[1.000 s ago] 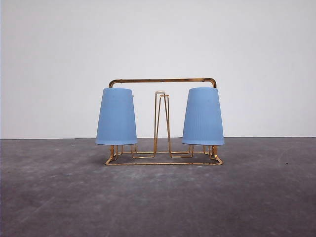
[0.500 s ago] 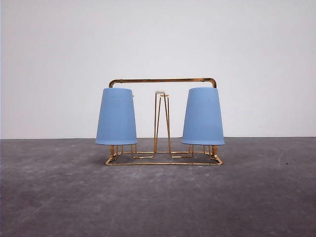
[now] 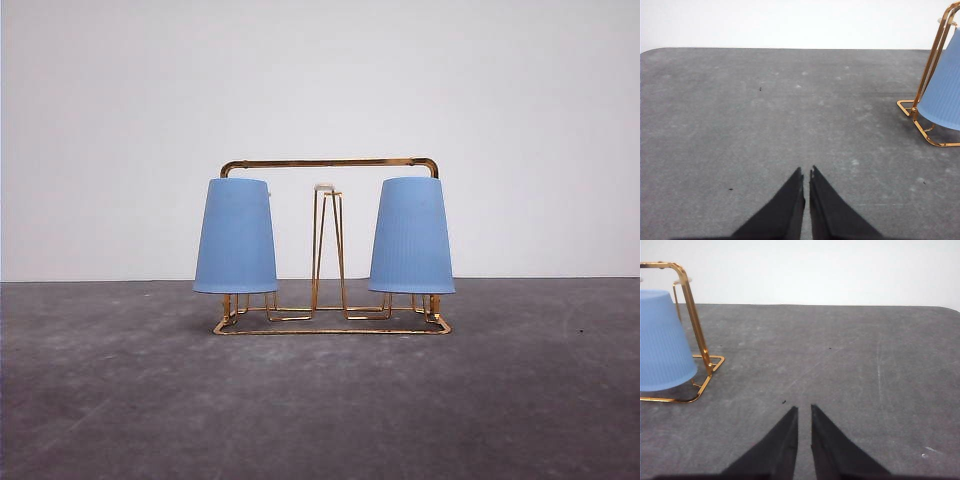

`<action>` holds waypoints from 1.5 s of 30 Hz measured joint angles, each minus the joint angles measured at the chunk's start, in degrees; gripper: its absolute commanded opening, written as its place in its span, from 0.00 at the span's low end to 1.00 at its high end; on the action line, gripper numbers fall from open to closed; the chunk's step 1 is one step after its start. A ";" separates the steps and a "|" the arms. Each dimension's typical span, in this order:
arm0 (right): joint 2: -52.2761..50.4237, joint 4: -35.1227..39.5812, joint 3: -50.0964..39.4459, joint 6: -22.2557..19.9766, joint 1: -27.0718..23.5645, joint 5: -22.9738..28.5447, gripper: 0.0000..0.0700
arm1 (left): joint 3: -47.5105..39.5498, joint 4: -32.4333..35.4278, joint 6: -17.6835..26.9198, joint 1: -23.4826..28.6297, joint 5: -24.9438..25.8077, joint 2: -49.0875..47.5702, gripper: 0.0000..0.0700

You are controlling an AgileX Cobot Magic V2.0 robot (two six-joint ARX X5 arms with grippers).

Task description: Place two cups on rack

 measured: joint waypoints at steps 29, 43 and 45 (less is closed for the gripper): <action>0.00 0.00 0.00 0.00 0.00 0.00 0.06 | 0.00 0.00 0.00 0.00 -0.02 0.00 0.00; 0.00 0.00 0.00 0.00 0.00 0.00 0.06 | 0.00 0.00 0.00 0.00 0.00 0.00 0.00; 0.00 0.00 0.00 0.00 0.00 0.00 0.06 | 0.00 0.00 0.00 0.00 0.00 0.00 0.00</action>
